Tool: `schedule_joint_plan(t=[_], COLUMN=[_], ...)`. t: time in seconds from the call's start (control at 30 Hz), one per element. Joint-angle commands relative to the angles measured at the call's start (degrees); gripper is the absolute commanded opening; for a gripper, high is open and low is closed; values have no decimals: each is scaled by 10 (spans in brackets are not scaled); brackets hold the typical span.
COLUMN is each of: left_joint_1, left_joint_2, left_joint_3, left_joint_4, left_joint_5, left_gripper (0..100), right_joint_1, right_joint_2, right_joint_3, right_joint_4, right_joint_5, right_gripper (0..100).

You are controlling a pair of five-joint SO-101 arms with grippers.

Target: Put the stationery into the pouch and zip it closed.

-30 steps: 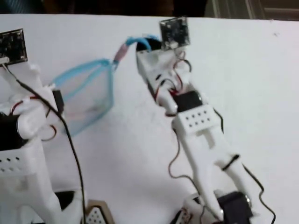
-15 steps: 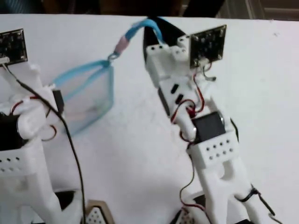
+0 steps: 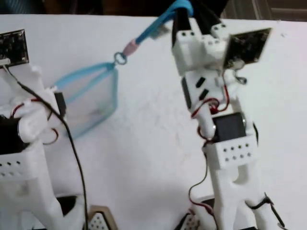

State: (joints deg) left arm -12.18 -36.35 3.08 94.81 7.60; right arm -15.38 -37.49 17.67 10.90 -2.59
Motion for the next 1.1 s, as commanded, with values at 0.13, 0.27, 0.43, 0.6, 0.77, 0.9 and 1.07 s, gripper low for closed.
schedule_joint_plan(t=[0.13, 0.27, 0.43, 0.6, 0.77, 0.9, 1.07], left_joint_1=[-3, 0, 0, 0, 0, 0, -3], left_joint_2=[11, 16, 15, 16, 14, 13, 7], left_joint_3=[-55, -100, -104, -104, -106, -104, -119], left_joint_4=[-6, -14, -54, -90, -105, -98, -74], left_joint_5=[0, 0, 4, 4, 8, 25, 25], left_gripper=[24, 26, 143, 207, 207, 224, 229], right_joint_1=[-2, -35, -95, -163, -214, -252, -263], right_joint_2=[-26, -26, -26, -26, -22, -20, -20], right_joint_3=[-117, -151, -198, -225, -249, -233, -168], right_joint_4=[-12, -7, 70, 139, 167, 167, 163], right_joint_5=[0, 1, 1, 3, 2, 2, 2], right_gripper=[17, 17, 17, 17, 17, 17, 17])
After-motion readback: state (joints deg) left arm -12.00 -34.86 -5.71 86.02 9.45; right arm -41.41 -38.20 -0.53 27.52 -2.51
